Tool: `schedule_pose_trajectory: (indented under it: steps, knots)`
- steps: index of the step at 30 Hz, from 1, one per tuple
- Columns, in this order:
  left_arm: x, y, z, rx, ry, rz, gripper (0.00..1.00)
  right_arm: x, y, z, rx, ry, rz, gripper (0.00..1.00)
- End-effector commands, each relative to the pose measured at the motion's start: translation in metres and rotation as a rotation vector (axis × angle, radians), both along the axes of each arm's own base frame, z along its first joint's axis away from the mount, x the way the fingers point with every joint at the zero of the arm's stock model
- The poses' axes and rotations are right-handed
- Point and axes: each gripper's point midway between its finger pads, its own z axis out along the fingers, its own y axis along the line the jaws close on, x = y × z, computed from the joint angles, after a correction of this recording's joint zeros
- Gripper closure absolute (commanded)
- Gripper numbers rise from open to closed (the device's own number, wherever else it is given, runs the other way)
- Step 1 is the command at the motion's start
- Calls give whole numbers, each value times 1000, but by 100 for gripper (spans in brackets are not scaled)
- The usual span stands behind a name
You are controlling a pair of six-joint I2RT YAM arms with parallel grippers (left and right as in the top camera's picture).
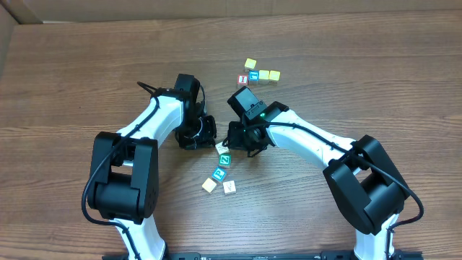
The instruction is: Flip 5 blocks
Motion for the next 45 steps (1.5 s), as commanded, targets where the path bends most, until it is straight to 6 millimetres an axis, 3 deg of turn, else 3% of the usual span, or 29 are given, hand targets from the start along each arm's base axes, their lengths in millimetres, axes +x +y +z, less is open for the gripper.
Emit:
schedule_pose_trajectory:
  steps: [1, 15, 27, 31, 39, 45]
  knots:
    - [12, -2, 3, -4, -38, -4, 96, 5, 5, 5, 19, -12, 9, 96]
    - [19, -35, 5, -26, -154, -178, 96, 7, -2, 3, -20, -24, -5, 96]
    - [20, -32, 6, -33, -148, -170, 96, 18, -27, -1, -64, -4, -89, 96]
    - [30, -32, 14, -37, -177, -165, 96, 16, -37, -3, -76, 32, -105, 96]
    - [53, -34, 46, -35, -229, -177, 96, -4, -25, 2, 16, 151, -74, 96]
    - [60, -8, 47, 120, -223, -106, 96, -23, -20, 4, 38, 226, -50, 96]
